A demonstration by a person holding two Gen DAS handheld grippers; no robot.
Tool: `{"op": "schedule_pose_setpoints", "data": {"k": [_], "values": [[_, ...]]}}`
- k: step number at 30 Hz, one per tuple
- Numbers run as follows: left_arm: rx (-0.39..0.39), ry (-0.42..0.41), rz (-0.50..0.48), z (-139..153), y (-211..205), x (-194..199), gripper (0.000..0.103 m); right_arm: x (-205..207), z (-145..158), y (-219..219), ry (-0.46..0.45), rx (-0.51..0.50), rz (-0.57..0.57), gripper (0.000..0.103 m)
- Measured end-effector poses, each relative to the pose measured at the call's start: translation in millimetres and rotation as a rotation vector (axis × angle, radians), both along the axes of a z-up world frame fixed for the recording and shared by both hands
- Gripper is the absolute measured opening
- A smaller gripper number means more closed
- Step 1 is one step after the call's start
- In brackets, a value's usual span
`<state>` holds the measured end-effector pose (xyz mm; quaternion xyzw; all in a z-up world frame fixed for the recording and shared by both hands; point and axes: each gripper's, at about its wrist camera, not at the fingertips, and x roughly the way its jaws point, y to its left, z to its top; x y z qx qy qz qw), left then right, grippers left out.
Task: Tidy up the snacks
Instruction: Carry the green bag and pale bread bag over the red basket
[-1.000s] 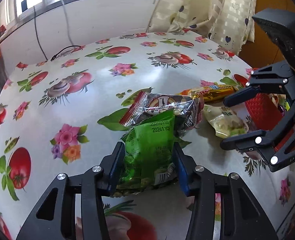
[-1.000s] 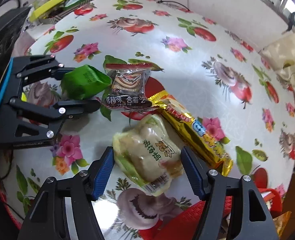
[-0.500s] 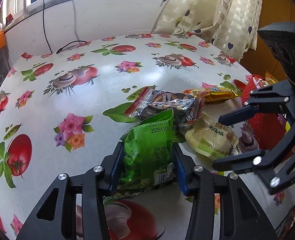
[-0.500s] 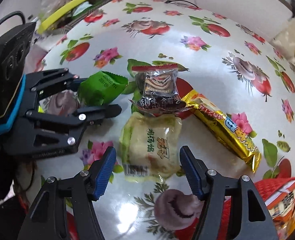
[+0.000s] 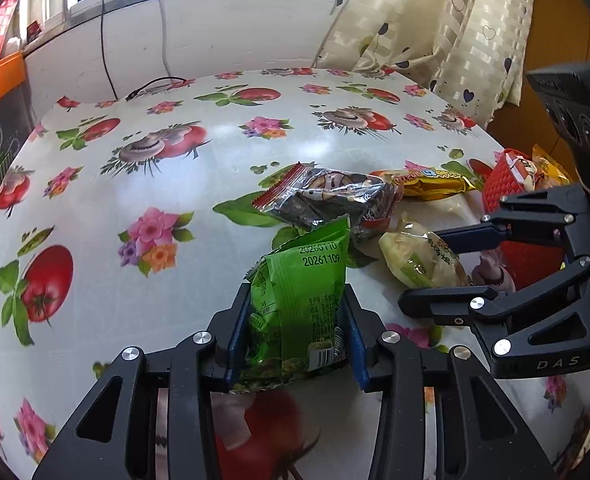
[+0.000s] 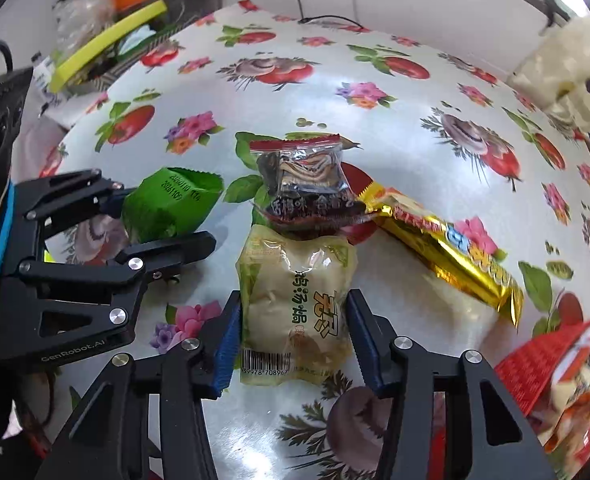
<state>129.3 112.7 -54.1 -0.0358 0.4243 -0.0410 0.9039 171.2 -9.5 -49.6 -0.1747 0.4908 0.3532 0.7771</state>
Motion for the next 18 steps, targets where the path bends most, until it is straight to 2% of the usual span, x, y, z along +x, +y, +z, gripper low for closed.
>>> {"op": "schedule_pose_setpoints", "data": {"k": [8,18], "values": [[-0.039,-0.001,0.033,3.7,-3.9,-18.5,0.041,-17.2,11.9,-17.6,-0.008,0.089,-0.06,0.045],[-0.069,-0.066,0.089,30.0,-18.6,-42.4,0.041,-51.4,43.5,-37.0,-0.099,0.148,-0.093,0.046]]}}
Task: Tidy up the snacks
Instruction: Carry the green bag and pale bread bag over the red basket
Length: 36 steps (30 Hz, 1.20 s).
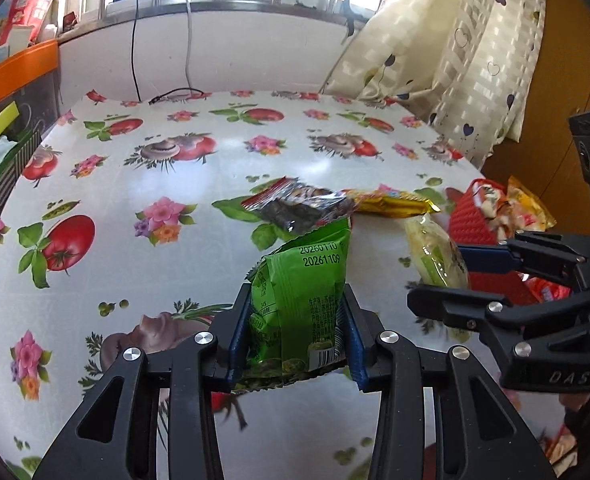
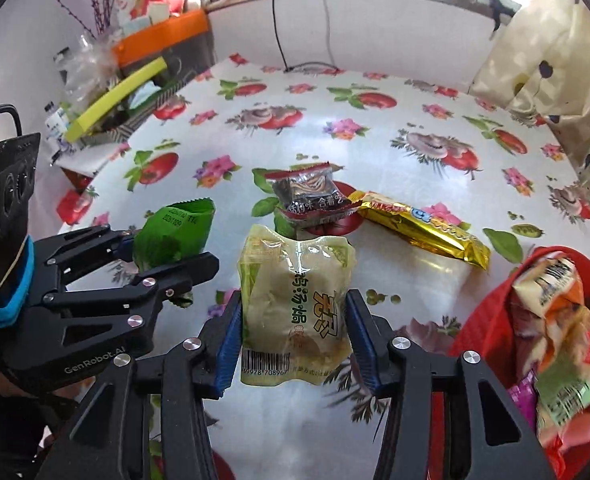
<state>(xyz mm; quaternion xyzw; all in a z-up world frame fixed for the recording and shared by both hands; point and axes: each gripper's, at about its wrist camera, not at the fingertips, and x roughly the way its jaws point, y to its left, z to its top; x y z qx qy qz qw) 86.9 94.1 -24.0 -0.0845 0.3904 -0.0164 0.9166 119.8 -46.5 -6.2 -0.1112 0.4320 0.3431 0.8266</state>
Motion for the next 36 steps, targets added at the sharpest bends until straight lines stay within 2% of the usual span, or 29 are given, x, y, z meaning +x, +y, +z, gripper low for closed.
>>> {"op": "schedule_pose_setpoints", "data": {"k": [10,36], "values": [[-0.001,-0.043,-0.036,27.0,-28.0,-12.1,0.041,-23.9,30.8,-25.9,-0.085,0.047,-0.04,0.046],[0.011,-0.066,-0.137,47.8,-100.3,-1.0,0.041,-31.4,44.9,-100.5,-0.121,0.098,-0.163,0.047]]}}
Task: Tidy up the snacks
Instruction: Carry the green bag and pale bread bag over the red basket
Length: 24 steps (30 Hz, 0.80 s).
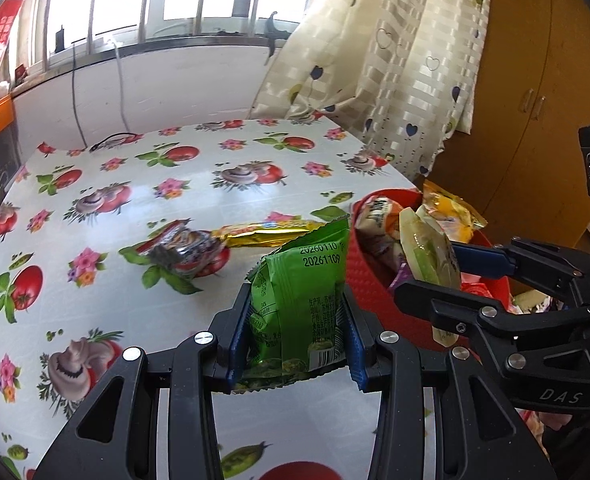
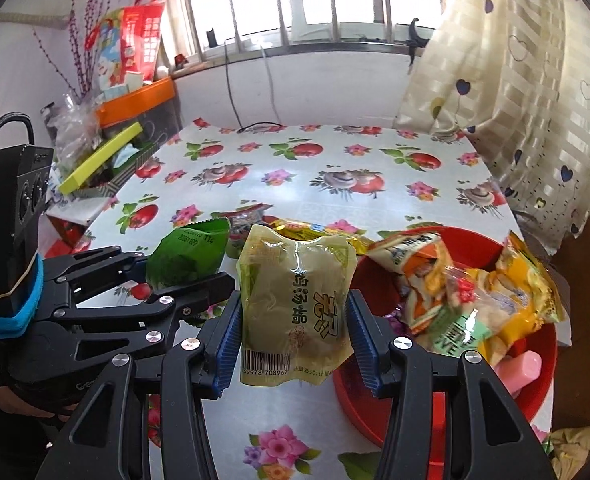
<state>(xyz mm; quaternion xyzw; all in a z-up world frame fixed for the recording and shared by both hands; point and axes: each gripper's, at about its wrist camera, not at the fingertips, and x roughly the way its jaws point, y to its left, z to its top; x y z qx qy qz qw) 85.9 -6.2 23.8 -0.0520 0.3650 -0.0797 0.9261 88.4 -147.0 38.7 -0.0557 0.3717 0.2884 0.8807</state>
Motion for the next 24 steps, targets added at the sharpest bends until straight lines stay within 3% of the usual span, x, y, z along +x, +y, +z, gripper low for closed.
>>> {"op": "schedule_pose_setpoints", "data": {"k": [24], "values": [[0.001,-0.004,-0.129,5.8,-61.4,19.1,0.041,1.2,2.4,-65.2,-0.005,0.009,-0.138,0.047]]}}
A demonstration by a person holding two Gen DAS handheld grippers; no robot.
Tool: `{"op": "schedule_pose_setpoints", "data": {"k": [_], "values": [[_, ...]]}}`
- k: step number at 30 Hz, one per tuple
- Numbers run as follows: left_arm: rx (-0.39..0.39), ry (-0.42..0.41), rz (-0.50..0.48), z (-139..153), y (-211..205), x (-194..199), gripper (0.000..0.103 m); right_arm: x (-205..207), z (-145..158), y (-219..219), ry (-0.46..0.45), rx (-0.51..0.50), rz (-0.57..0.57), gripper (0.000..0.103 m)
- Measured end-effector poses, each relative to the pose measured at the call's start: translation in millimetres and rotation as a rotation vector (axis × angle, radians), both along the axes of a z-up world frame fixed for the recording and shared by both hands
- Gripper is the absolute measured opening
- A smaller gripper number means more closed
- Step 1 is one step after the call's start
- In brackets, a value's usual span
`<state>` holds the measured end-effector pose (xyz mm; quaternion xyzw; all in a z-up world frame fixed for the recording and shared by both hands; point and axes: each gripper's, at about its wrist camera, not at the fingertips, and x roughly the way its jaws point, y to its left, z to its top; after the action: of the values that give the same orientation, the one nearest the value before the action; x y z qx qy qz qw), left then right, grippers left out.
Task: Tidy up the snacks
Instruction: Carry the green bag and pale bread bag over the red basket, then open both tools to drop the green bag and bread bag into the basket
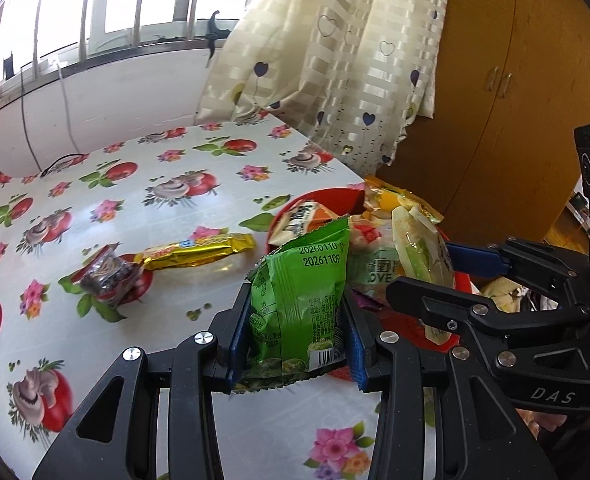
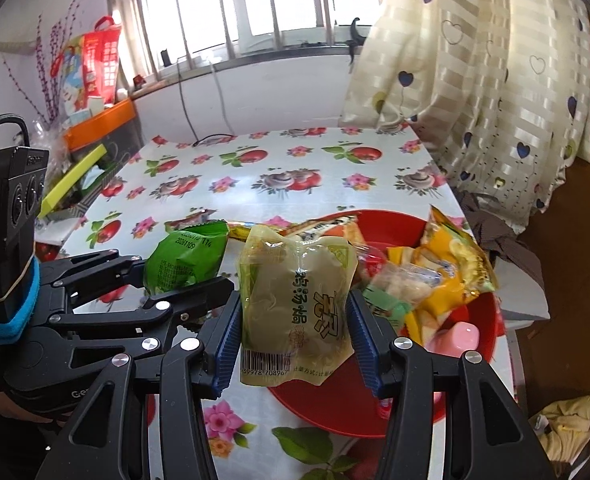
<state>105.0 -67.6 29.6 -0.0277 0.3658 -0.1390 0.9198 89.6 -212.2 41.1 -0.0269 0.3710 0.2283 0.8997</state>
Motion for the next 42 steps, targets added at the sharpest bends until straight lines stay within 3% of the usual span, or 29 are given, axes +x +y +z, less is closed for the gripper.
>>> {"op": "schedule_pose_setpoints", "data": {"k": [13,32,42], "values": [[-0.005,0.007,-0.047,-2.5,-21.4,10.1,0.041,1.0,-1.5,-22.3,0.002,-0.009,-0.049,0.048],[-0.007,0.036,-0.042,-12.4,-22.4,26.5,0.042,15.0,-36.1,-49.1,0.093,-0.038,-0.113,0.049],[-0.003,0.047,-0.06,-19.0,-27.5,40.7,0.042,22.1,-47.5,-54.7,0.137,-0.055,-0.129,0.057]]}}
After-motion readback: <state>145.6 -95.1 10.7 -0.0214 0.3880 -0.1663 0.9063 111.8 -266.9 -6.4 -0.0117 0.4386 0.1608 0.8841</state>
